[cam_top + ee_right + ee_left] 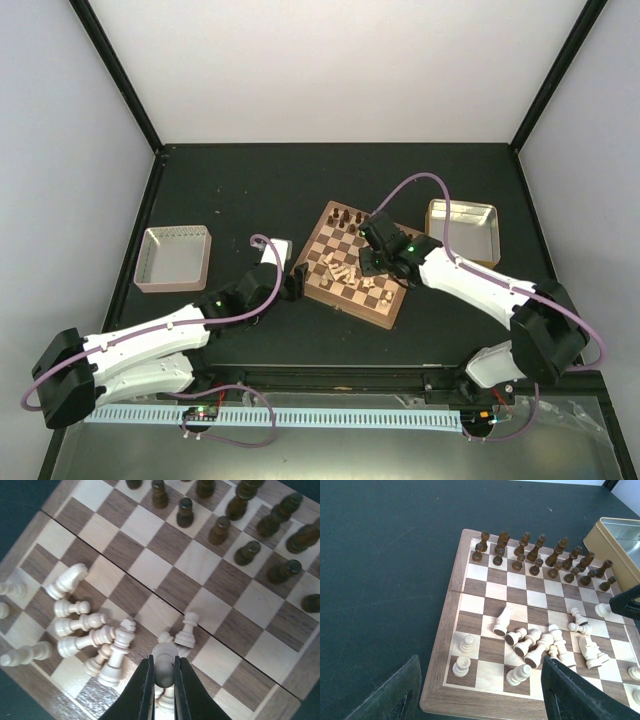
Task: Set up the chess pieces on the board
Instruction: Place the chess piece on the chessboard.
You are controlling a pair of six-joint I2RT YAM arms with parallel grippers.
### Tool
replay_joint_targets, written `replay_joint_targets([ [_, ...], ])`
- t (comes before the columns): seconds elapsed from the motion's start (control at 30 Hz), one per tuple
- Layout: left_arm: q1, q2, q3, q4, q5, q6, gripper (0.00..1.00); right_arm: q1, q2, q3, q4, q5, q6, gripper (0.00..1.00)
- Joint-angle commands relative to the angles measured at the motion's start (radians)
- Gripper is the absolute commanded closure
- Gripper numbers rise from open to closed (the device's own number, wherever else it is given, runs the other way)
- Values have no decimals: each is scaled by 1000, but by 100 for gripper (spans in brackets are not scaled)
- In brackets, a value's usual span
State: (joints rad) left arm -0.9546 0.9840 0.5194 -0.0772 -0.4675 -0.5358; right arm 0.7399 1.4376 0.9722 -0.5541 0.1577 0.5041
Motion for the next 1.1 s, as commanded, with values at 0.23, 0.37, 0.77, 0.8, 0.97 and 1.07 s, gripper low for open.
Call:
replay_joint_targets([
  [0.23, 7, 4, 39, -7, -17, -15, 32, 2, 20, -27, -110, 148, 79, 94],
  [0.37, 7, 7, 41, -6, -17, -15, 32, 2, 44, -40, -119, 102, 65, 95],
  [0.77, 7, 10, 42, -5, -18, -17, 32, 16, 117, -26, -90, -98, -14, 95],
  [0.8, 7, 12, 42, -5, -19, -17, 32, 18, 112, -28, -71, -117, -19, 95],
  [0.97, 7, 12, 42, -5, -19, -16, 32, 19, 93, -38, -54, -131, -13, 95],
  [1.07, 7, 11, 41, -5, -19, -17, 32, 19, 80, -42, -100, -68, 12, 95],
])
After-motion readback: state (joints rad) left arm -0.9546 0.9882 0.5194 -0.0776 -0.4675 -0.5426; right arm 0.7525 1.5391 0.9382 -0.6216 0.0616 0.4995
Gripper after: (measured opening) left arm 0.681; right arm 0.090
